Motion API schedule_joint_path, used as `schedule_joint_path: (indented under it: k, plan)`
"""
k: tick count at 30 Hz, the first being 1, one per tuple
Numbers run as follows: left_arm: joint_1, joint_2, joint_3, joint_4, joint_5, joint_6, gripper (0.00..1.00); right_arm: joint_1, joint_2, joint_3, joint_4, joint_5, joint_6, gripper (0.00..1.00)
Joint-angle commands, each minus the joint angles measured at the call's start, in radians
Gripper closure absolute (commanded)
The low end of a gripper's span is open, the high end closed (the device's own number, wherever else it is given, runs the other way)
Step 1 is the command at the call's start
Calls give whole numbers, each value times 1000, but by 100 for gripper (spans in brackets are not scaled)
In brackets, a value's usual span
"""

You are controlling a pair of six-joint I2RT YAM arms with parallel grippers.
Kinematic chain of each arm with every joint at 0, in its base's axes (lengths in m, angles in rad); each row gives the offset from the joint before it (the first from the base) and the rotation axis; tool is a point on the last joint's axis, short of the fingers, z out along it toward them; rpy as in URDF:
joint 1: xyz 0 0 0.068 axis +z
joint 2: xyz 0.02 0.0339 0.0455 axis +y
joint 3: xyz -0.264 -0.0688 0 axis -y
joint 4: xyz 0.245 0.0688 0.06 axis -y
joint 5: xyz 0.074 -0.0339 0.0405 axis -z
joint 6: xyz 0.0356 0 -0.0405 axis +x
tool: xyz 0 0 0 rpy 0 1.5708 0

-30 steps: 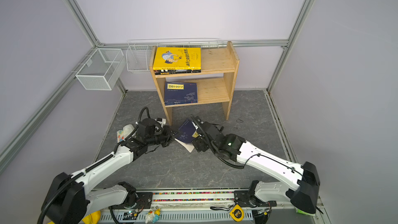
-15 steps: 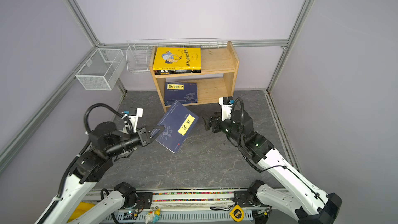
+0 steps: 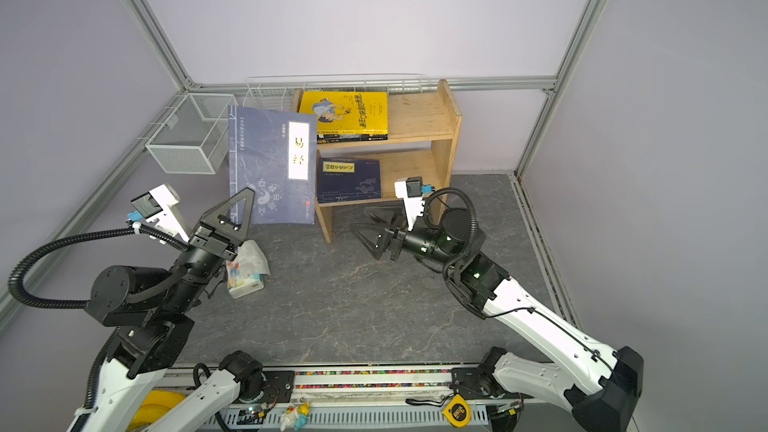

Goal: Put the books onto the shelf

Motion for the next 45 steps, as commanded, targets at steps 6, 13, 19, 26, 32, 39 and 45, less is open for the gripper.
schedule_joint_path:
  k: [6,13,19,26,32,39,45]
  plan:
    - [-3,106,-48,447,-74,-148,100,73,200,83,398,-56,149,9]
    - [-25,148,-90,516,-120,-176,100,79,360,198,623,-34,250,6]
    - [-76,182,-77,508,-135,-140,100,82,473,262,781,14,350,5]
    - [-106,217,-79,509,-137,-141,100,83,496,295,800,59,362,17]
    - [-110,233,-83,520,-134,-151,100,83,480,297,727,88,355,59]
    - [-109,253,-39,456,-101,-141,83,49,498,288,728,93,438,93]
    - [-108,241,41,243,-40,-74,27,-28,441,285,643,-42,447,93]
